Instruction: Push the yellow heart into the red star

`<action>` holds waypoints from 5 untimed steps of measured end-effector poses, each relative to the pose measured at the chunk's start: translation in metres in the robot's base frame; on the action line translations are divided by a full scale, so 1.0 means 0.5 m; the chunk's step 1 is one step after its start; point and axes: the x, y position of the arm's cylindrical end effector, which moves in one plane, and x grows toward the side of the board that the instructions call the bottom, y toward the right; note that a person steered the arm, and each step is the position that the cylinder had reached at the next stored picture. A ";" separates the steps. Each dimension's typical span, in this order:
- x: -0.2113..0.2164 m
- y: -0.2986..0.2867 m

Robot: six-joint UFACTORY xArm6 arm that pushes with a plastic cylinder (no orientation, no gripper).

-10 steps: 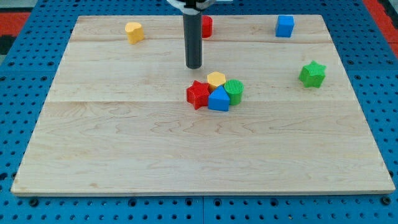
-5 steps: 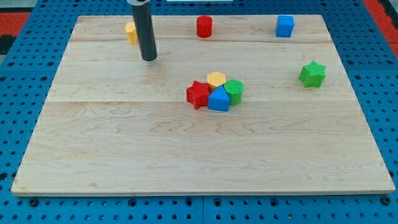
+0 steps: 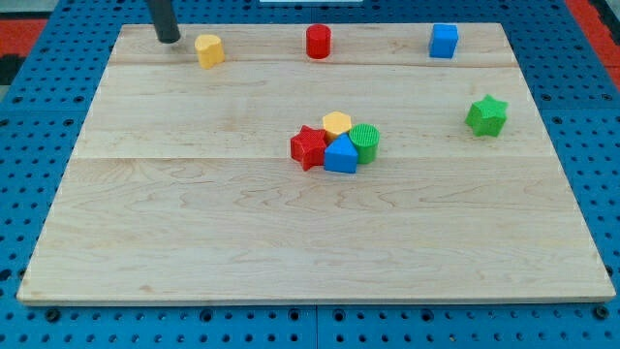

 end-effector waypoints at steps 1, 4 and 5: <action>0.018 0.089; 0.186 0.185; 0.173 0.126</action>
